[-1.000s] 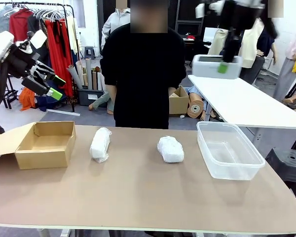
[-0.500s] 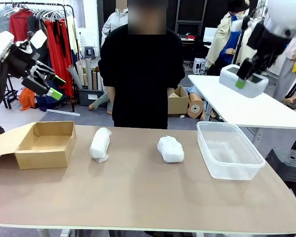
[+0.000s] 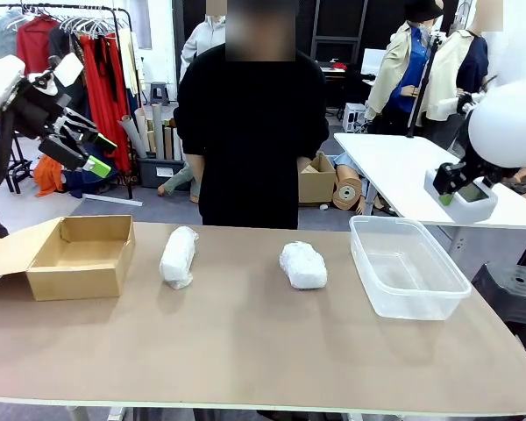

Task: Separate and place wrapped and unwrapped clocks.
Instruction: If the picked Digital clock is wrapped, place it in the Package Box ; if not, place it in the Organizing box.

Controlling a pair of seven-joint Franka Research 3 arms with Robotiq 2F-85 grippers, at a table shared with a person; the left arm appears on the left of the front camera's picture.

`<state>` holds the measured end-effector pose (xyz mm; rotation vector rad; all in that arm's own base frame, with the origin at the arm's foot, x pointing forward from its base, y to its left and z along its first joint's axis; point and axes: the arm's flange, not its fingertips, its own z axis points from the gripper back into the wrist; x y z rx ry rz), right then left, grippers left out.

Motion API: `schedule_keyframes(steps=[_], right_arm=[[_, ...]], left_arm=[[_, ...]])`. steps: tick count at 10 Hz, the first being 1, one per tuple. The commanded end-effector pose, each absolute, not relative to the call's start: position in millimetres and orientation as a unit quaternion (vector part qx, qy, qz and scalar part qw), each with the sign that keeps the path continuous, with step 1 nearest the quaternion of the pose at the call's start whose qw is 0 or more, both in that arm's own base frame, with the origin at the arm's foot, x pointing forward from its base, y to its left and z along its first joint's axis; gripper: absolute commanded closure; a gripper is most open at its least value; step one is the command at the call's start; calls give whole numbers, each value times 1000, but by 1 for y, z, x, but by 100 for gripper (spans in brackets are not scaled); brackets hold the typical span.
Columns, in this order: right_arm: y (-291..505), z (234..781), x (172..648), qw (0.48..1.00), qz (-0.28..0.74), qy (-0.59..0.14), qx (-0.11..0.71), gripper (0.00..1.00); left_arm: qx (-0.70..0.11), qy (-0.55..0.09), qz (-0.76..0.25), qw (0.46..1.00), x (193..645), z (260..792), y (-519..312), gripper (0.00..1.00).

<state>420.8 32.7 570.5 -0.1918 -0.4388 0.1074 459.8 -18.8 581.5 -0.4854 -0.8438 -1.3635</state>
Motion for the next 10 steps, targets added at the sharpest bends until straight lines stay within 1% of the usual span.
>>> schedule_keyframes(steps=[1,6,7,8,9,10], right_arm=[[33,580,424,966,80,-224,-102,100],[33,580,424,966,80,-224,-102,100],[36,574,421,968,67,-220,-97,100],[28,566,448,978,43,-185,-84,100],[24,554,468,982,40,-178,-58,100],[18,541,486,984,40,-163,-58,100]], left_arm=[[-219,-376,-605,667,460,582,-18,0],[-219,-376,-605,667,460,582,-18,0],[-219,-376,-605,667,460,582,-18,0],[-219,-376,-605,667,460,582,-18,0],[-219,-376,-605,667,460,582,-18,0],[-219,-376,-605,667,460,582,-18,0]])
